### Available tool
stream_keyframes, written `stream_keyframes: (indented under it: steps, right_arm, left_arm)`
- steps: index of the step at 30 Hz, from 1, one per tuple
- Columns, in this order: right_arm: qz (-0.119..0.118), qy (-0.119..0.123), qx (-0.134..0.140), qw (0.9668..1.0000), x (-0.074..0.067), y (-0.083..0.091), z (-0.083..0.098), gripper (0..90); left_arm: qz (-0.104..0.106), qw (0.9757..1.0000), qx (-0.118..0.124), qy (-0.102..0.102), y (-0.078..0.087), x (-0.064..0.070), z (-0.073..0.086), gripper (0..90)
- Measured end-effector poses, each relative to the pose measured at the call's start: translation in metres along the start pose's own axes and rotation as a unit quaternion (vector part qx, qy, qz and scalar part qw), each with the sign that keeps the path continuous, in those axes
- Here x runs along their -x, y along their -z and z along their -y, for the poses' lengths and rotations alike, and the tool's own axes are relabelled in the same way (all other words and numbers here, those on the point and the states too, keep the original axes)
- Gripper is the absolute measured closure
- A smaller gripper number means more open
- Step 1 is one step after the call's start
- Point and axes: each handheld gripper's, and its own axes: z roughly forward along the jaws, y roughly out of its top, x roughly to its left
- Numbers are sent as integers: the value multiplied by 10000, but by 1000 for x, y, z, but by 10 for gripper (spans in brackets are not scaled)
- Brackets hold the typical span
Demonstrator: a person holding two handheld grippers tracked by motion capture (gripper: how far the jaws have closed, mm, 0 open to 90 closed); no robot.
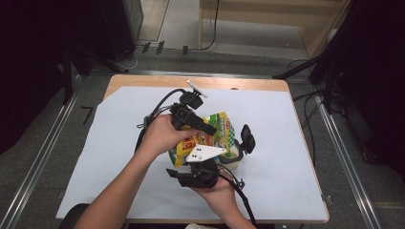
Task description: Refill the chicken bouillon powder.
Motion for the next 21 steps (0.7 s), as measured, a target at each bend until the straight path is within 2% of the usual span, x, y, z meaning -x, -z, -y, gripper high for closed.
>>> stream_keyframes:
  steps: [4,11,15,19,21]
  right_arm:
    - [70,-6,-96,9999,1,-3,4,486]
    - [55,-45,-194,9998,3,-7,11,481]
    - [32,-20,-227,9997,4,-9,14,483]
    - [10,-41,-249,9997,4,-10,16,484]
    - [4,-36,-265,9996,4,-10,18,485]
  left_arm:
    - [-15,10000,-2,-90,0,1,4,722]
    - [153,9999,0,-34,0,-5,11,745]
    - [178,9998,-31,-16,0,-7,14,747]
    - [257,9996,-31,-56,0,-9,16,749]
    - [262,9995,-58,-164,-1,-9,17,752]
